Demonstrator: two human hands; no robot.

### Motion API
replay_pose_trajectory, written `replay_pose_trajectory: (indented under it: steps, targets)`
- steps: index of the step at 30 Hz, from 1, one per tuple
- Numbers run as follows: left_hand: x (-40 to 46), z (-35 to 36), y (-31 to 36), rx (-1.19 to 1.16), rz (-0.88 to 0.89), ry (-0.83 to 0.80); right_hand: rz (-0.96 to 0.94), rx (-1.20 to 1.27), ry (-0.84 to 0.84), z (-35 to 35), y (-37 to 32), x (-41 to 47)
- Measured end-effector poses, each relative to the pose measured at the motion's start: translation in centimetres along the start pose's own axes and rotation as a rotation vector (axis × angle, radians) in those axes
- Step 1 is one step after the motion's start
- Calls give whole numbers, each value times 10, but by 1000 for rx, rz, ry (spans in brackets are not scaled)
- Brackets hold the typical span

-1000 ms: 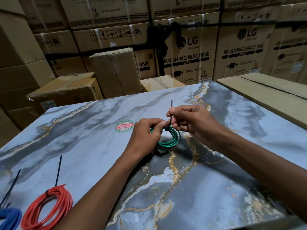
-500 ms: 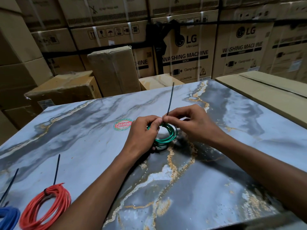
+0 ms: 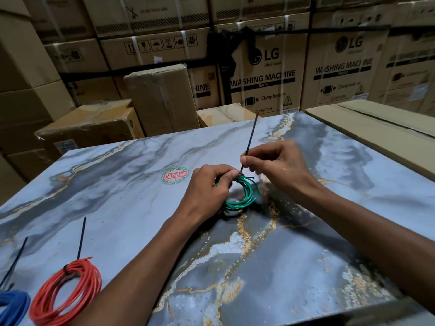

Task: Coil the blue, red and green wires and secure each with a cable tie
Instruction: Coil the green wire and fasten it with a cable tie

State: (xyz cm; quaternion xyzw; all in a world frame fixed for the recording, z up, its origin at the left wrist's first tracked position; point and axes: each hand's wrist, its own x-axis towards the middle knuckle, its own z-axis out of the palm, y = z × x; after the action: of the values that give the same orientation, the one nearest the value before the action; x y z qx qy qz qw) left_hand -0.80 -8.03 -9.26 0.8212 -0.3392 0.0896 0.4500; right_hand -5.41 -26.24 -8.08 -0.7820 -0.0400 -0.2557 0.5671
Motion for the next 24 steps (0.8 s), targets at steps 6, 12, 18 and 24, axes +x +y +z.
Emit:
replay_pose_trajectory:
  steps: [6,12,18,24]
  targets:
    - [1,4,0,-36,-163,-46,214,312,-87,2,-7,-2]
    - [-3,4,-2,-45,-223,-34,142,227,-307,1,-13,-10]
    - [-3,0,-4,-38,-117,-24,199,220,-187,-3,-6,3]
    - [-3,5,4,-15,22,14,242,67,-16,1,8,4]
